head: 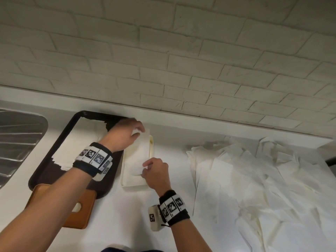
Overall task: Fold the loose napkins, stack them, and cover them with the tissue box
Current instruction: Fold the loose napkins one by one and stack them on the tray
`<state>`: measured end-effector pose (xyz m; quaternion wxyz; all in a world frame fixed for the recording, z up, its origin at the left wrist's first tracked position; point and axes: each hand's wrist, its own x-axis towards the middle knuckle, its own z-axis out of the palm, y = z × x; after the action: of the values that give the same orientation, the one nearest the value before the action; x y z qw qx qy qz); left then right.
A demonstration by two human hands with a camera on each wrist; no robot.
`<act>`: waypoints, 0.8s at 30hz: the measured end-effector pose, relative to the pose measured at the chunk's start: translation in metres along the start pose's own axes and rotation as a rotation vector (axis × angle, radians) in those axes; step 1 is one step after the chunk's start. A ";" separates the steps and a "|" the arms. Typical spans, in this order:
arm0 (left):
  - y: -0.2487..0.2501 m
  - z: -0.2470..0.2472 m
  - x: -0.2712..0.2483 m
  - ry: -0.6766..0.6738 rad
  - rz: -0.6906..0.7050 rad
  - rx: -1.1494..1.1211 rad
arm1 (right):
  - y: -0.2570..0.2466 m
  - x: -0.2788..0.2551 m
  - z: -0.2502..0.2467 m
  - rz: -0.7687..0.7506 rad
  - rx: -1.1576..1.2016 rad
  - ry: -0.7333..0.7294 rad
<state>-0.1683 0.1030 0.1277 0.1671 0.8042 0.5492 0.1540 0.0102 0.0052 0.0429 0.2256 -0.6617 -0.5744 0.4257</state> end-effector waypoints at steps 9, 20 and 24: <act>0.004 0.072 -0.029 -0.407 0.010 0.275 | 0.010 0.004 -0.006 -0.028 -0.162 -0.098; 0.058 0.080 -0.042 0.084 0.009 0.022 | 0.168 -0.034 -0.126 0.575 -0.501 0.519; 0.125 0.114 -0.025 0.048 0.057 -0.154 | 0.197 -0.043 -0.133 0.544 -0.205 0.472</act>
<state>-0.0238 0.0259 0.0789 0.2109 0.8005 0.5162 0.2198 0.2329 -0.0573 -0.0280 0.1630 -0.8892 -0.3494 0.2463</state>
